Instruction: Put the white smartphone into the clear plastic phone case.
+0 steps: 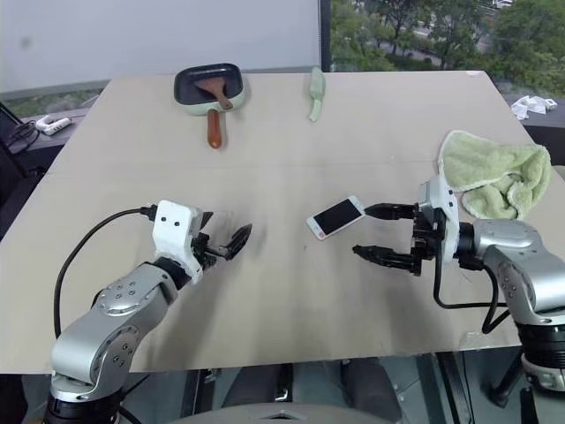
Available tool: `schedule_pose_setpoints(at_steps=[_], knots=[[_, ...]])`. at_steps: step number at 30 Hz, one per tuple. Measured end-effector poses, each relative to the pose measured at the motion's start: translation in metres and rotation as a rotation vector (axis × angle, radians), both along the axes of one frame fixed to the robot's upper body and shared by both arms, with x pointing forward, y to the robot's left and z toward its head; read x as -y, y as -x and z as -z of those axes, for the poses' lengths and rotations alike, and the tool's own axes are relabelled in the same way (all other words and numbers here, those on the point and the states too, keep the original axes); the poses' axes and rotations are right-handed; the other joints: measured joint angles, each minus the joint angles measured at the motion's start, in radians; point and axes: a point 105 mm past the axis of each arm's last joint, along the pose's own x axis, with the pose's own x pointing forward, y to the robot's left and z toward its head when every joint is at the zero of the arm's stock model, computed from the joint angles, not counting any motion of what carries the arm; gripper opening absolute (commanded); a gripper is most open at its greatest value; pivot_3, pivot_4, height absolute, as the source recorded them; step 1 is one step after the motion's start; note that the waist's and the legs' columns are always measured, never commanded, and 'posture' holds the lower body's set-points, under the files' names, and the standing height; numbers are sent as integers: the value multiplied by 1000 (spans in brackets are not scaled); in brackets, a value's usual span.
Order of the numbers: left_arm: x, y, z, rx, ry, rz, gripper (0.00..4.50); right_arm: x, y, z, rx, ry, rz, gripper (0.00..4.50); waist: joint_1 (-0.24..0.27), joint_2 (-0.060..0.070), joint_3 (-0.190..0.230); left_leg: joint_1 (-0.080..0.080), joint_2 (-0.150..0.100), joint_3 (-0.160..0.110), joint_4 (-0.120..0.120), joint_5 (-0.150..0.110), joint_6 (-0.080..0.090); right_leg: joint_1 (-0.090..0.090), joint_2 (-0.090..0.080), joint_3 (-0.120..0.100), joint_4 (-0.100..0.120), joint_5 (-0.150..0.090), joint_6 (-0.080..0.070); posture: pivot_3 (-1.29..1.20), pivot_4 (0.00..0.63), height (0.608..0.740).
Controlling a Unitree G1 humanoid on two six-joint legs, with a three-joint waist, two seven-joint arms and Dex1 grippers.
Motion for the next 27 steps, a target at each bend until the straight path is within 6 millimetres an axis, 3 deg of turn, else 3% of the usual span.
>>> schedule_pose_setpoints(at_steps=[10,15,23,24,25,27], knots=[[-48,20,-14,22,-53,343,4500,1,-5,1,43,14,39,4450,2,0,0,0,0,5,0,0,0,0,-1,-2,-1,-1,-1,0,150,740],[-83,23,-5,-108,-100,539,4500,-2,-7,2,47,4,57,4450,4,0,0,0,0,5,-1,0,0,0,0,-3,-1,-1,-1,0,150,740],[-107,20,24,-297,-273,723,4500,-7,-9,3,56,-3,83,4450,3,0,0,-3,1,6,-1,0,0,-3,0,-2,-1,-1,0,0,150,740],[-108,20,28,-313,-285,734,4090,-7,-8,3,59,-1,86,4500,3,0,0,-3,1,7,-1,0,0,-3,0,-2,-1,0,0,0,150,740],[-110,19,32,-334,-298,747,3951,-7,-6,4,55,-3,87,4500,3,0,0,-3,1,7,-1,0,0,-4,0,-2,-1,-1,0,0,150,740],[-112,15,32,-329,-328,756,3037,-8,-1,6,42,-5,78,4500,3,0,0,-3,1,7,-1,0,0,-4,0,-2,-1,-1,0,0,150,740]])
